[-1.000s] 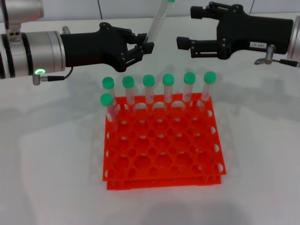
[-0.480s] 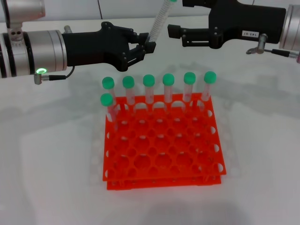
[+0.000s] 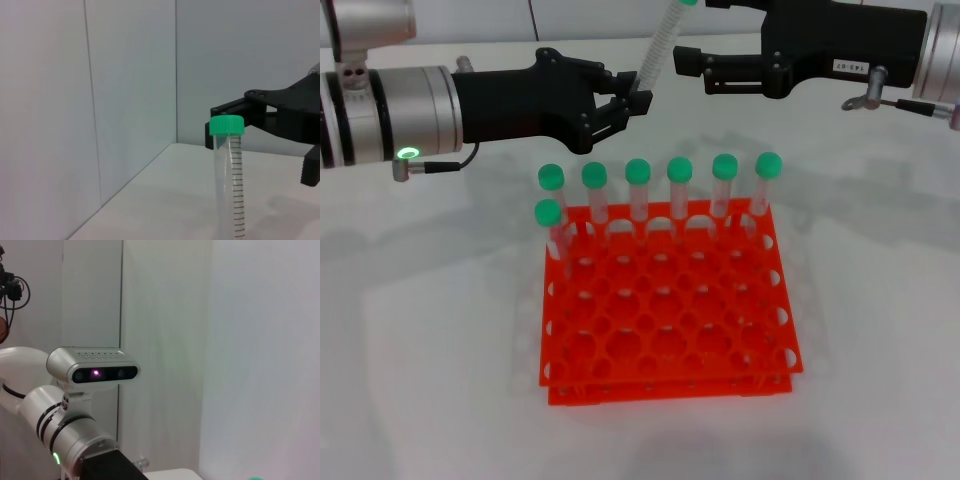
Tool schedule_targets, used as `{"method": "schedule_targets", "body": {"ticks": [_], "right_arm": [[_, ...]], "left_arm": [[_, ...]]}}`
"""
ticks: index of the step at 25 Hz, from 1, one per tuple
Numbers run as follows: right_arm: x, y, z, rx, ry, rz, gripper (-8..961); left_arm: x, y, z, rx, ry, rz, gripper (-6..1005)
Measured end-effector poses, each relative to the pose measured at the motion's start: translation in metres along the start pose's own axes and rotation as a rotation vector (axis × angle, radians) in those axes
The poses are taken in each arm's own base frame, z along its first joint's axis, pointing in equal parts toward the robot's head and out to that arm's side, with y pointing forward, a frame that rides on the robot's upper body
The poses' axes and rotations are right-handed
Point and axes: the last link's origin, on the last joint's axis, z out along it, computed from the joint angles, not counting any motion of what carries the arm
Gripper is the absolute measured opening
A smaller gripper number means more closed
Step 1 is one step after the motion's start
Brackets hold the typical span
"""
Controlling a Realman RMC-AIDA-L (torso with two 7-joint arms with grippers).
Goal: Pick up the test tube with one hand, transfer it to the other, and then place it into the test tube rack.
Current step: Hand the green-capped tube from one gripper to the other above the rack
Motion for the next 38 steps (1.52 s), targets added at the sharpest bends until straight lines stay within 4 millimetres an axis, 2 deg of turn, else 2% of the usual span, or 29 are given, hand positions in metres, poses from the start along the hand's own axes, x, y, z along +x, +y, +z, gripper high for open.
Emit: {"method": "schedule_targets", "body": {"ticks": [12,22,38], "right_arm": [[0.001,0.002,0.003,-0.010,0.000,0.005,795],[0.012,0.003,-0.001,-0.001,0.015,0.039,793],[0.013,0.004,0.000,-0.006,0.016,0.041,789]], "left_arm": [[0.001,0.005,0.005,-0.024,0.002,0.004,197],[-0.004,0.008,0.005,-0.031,-0.014,-0.001,197],[-0.008,0.009,0.005,-0.035,-0.023,-0.012,198]]}}
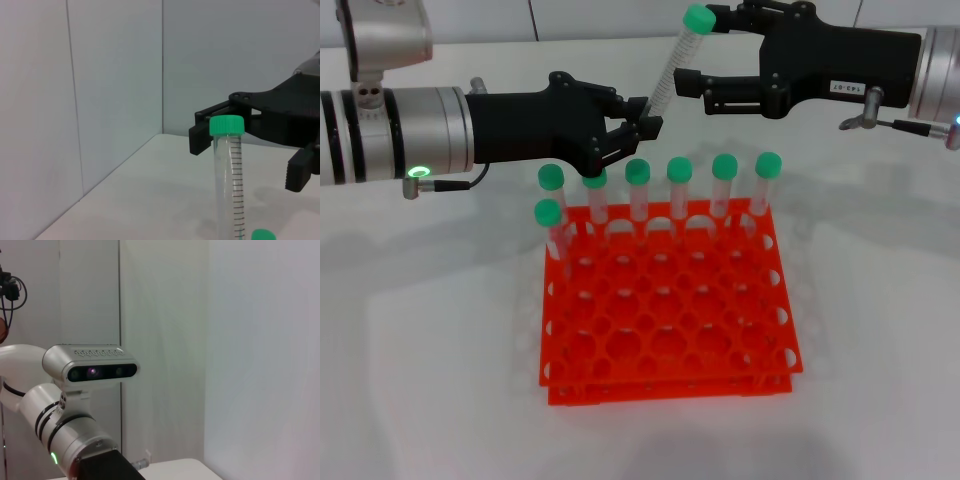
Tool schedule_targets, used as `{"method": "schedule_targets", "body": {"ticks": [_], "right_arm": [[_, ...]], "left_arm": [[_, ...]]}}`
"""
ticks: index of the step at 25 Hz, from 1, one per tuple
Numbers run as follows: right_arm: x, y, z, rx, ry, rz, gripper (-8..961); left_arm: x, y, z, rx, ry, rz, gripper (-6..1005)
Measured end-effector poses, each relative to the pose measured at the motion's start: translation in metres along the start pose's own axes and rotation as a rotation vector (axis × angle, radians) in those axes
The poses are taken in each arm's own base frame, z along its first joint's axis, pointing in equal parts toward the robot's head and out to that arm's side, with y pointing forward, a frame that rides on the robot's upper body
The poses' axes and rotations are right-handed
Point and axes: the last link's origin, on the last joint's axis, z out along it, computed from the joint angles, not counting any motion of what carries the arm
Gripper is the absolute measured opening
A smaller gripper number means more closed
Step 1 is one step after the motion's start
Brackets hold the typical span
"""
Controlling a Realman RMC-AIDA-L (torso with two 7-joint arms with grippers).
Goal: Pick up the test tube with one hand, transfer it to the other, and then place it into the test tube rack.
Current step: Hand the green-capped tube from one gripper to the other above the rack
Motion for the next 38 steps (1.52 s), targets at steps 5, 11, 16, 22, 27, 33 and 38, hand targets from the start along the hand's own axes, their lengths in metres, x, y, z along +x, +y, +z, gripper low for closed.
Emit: {"method": "schedule_targets", "body": {"ticks": [5,11,16,22,27,33,38], "right_arm": [[-0.002,0.000,0.002,-0.003,-0.002,-0.005,788],[-0.006,-0.001,0.006,-0.012,-0.007,-0.015,787],[-0.008,0.000,0.009,-0.019,-0.010,-0.020,785],[-0.008,0.001,0.010,-0.023,-0.012,-0.019,784],[-0.008,0.000,0.010,-0.020,-0.012,-0.018,780],[-0.008,0.000,0.010,-0.019,-0.011,-0.017,765],[-0.008,0.000,0.010,-0.018,-0.011,-0.017,754]], "left_arm": [[0.000,0.000,0.000,0.000,-0.001,0.000,199],[0.000,0.000,0.000,-0.001,-0.001,0.002,196],[0.000,0.000,0.000,-0.002,-0.001,0.006,194],[0.002,0.002,0.002,-0.014,-0.007,0.016,191],[0.002,0.001,0.002,-0.015,-0.007,0.017,188],[0.002,0.001,0.002,-0.015,-0.007,0.017,185],[0.001,0.003,0.003,-0.020,-0.013,0.018,182]]}}
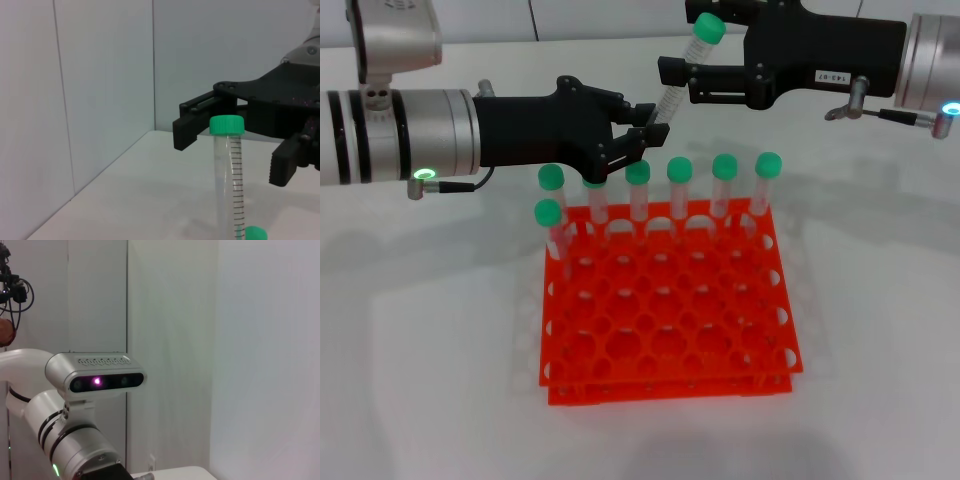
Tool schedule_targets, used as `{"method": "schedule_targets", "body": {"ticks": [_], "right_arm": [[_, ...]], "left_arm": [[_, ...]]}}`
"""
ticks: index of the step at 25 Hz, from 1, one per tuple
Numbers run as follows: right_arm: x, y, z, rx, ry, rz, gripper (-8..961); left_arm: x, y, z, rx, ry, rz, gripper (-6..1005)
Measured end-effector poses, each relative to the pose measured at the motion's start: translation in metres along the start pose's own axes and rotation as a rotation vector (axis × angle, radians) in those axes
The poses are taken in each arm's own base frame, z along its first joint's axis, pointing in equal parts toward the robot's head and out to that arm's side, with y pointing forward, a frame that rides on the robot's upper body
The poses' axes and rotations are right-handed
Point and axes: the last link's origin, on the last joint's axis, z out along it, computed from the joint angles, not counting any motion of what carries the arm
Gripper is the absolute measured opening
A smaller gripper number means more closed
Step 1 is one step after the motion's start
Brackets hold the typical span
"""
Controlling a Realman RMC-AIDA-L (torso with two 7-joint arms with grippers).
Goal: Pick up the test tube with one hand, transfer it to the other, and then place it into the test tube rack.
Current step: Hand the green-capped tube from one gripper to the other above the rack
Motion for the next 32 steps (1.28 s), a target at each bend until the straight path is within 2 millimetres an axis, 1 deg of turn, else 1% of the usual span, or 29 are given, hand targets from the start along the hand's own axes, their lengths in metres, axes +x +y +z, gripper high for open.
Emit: {"method": "schedule_targets", "body": {"ticks": [9,20,31,32], "right_arm": [[0.0040,0.0004,-0.0018,0.004,0.005,0.013,735],[0.0029,0.0004,-0.0007,0.001,0.004,0.010,712],[0.0027,0.0007,0.0016,-0.002,0.008,0.007,689],[0.0027,0.0007,0.0016,-0.001,0.008,0.007,668]], "left_arm": [[-0.0015,-0.0003,-0.0004,0.004,-0.005,-0.003,177],[-0.0038,-0.0011,-0.0032,0.010,-0.012,-0.004,172],[-0.0014,-0.0012,-0.0021,0.004,-0.011,0.004,166],[-0.0012,-0.0011,-0.0018,0.003,-0.010,0.005,165]]}}
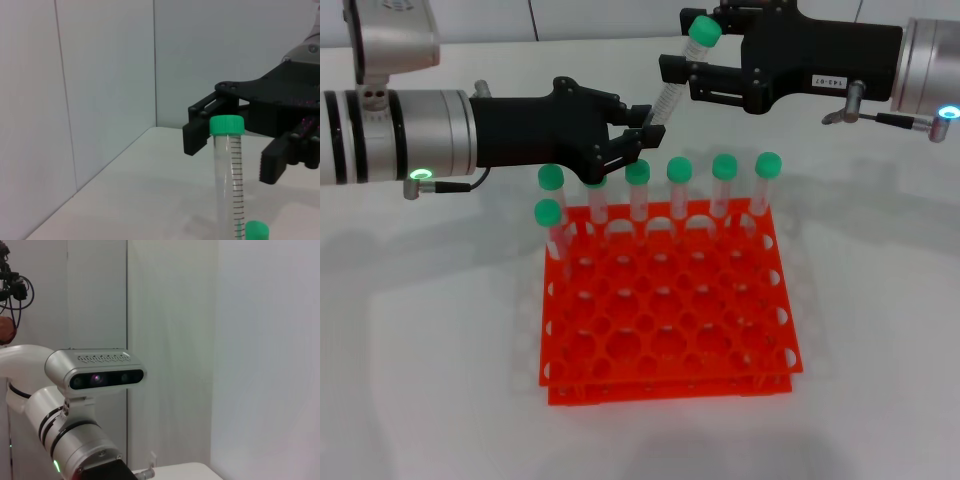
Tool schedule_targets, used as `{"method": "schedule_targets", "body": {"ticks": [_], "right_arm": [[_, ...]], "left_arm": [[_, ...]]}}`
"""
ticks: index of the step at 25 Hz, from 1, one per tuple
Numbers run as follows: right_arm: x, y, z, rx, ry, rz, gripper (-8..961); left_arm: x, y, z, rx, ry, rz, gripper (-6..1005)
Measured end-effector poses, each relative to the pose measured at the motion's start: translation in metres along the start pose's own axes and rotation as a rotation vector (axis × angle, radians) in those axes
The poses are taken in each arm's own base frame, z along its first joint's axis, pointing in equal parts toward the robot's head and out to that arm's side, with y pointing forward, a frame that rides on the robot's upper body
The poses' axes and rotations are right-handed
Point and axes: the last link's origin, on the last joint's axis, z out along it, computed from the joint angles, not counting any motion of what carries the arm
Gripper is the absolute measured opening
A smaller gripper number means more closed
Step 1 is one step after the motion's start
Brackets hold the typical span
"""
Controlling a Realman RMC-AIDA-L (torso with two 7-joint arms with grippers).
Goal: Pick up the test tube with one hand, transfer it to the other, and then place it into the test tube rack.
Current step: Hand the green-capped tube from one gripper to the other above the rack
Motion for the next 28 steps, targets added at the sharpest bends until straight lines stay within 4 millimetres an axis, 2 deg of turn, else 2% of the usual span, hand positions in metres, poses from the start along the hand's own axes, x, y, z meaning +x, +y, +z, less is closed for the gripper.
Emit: {"method": "schedule_targets", "body": {"ticks": [5,10,23,28], "right_arm": [[0.0001,-0.0003,0.0001,0.002,0.000,0.000,565],[0.0000,-0.0018,0.0010,0.012,0.002,0.000,313],[-0.0006,-0.0025,0.0019,0.018,-0.002,0.002,231],[-0.0012,-0.0018,0.0027,0.015,-0.006,0.003,210]], "left_arm": [[0.0004,0.0002,0.0006,-0.001,0.001,0.001,163],[0.0005,0.0001,0.0007,-0.001,0.001,0.001,160],[0.0004,0.0005,0.0009,-0.003,0.000,0.005,153],[0.0003,0.0005,0.0008,-0.003,0.000,0.005,54]]}}
